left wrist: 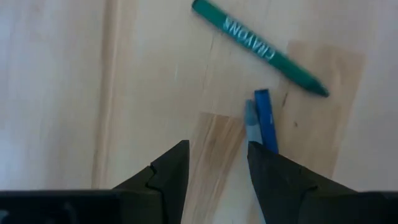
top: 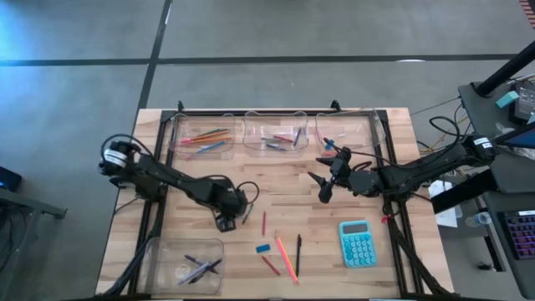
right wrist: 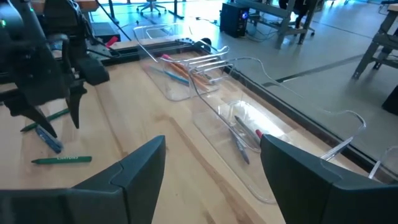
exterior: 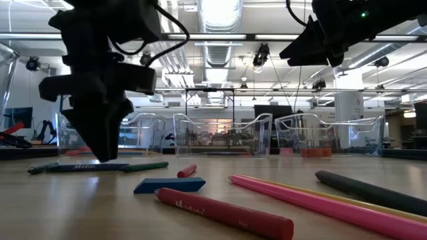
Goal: Sort crayons/erasers/pens/pencils in bins
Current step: Put the gray crayon into the top middle transparent bin
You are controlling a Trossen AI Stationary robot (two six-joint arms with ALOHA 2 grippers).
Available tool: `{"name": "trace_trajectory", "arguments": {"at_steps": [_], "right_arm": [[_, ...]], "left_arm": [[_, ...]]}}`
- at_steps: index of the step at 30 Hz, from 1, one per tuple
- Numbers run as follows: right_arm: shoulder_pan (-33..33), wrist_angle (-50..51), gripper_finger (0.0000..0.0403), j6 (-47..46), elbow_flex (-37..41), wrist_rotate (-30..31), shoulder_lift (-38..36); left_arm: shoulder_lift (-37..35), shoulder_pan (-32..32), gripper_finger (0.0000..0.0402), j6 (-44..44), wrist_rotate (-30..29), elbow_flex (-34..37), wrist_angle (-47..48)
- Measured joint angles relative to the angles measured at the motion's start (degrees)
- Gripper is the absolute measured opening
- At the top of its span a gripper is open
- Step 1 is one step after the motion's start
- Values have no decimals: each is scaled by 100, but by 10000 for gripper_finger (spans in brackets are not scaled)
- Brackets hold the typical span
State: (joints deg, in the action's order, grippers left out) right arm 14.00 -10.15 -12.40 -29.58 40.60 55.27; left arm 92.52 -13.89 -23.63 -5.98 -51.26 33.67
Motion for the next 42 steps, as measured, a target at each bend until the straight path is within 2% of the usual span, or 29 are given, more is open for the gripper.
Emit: {"name": "trace_trajectory", "arguments": {"at_steps": [25, 42], "right_arm": [[0, 4, 246, -66, 68, -2, 1], [0, 2, 244, -66, 79, -2, 2]], "left_arm": [[-3, -154, 148, -158, 8, -207, 215], [27, -162, 148, -307, -120, 81, -366]]}}
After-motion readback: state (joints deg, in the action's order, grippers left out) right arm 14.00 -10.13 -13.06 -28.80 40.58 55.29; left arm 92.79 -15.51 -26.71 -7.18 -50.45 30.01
